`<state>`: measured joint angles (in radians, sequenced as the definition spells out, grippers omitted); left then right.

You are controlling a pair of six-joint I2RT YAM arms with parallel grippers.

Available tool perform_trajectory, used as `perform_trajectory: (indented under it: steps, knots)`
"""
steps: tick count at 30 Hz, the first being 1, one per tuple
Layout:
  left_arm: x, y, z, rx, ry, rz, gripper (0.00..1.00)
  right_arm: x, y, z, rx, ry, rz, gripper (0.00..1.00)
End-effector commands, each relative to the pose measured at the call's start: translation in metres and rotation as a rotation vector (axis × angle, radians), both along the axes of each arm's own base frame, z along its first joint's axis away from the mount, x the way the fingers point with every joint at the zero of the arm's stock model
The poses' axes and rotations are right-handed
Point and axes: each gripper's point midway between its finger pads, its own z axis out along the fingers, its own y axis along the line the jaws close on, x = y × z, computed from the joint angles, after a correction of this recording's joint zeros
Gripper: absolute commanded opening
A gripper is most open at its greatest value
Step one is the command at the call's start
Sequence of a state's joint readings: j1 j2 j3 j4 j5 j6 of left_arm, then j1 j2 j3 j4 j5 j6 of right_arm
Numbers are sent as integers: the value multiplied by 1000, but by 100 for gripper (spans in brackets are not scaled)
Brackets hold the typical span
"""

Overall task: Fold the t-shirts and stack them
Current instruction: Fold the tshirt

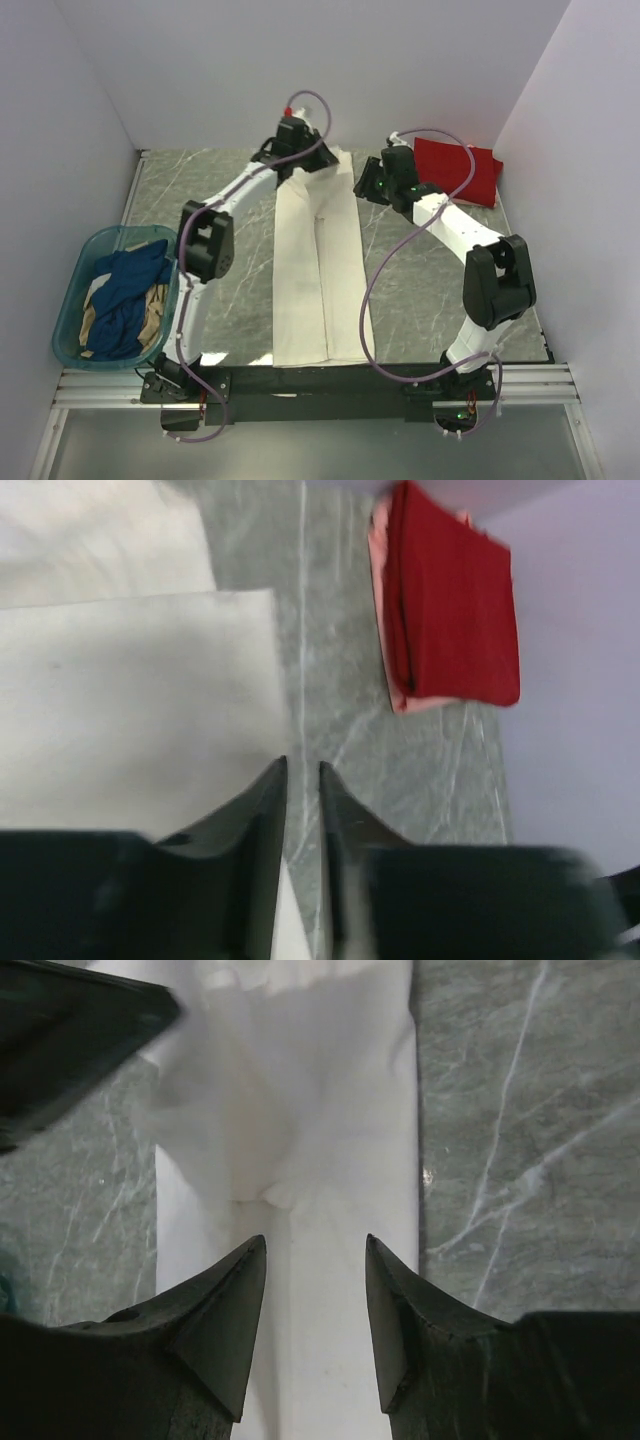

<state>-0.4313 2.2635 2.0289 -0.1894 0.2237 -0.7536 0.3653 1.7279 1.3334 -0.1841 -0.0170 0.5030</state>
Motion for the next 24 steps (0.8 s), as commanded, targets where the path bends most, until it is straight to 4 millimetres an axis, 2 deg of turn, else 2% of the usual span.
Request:
perform_trajectory:
  steps: [1,2,3,4,7,9,12,13,14,16,17,19,21,22,23,24]
  knots:
    - [-3,-32,-32,-50,55,-111,27,-2,-6,3,54,-13,-21,52]
    - [-3,-35,-44,-55,72,-121,33,-2,-8,1,51,-9,-21,52]
    - [-5,-38,-47,-65,78,-136,39,-2,-7,0,49,-11,-16,52]
    - [-9,-37,-56,-61,95,-143,48,-1,-5,1,50,-13,-9,53]
    - [-12,-32,-38,-68,39,-142,59,3,0,-5,58,-4,13,53]
    - [-14,-25,-23,-69,8,-136,62,11,5,-8,66,-3,25,54]
    - [-15,-10,5,-91,-32,-113,63,23,16,-14,79,5,75,54]
    - [-15,-2,4,-86,-25,-82,63,25,21,-16,88,9,100,54]
    - [-17,6,22,-94,-48,-62,63,35,26,-19,87,11,109,54]
    - [-14,24,30,-99,-52,-14,61,42,28,-26,70,27,119,54]
    - [-11,42,35,-77,-58,57,60,52,29,-32,60,28,114,54]
    - [-10,64,27,-40,-20,139,58,61,29,-35,44,23,111,54]
    - [0,98,19,24,17,295,54,75,30,-39,23,12,111,54]
    - [3,106,18,33,34,329,50,88,33,-25,26,-22,114,54]
    - [3,117,3,62,85,355,49,94,35,-39,13,-5,119,54]
    - [4,120,-1,67,98,360,47,99,34,-42,12,5,117,54]
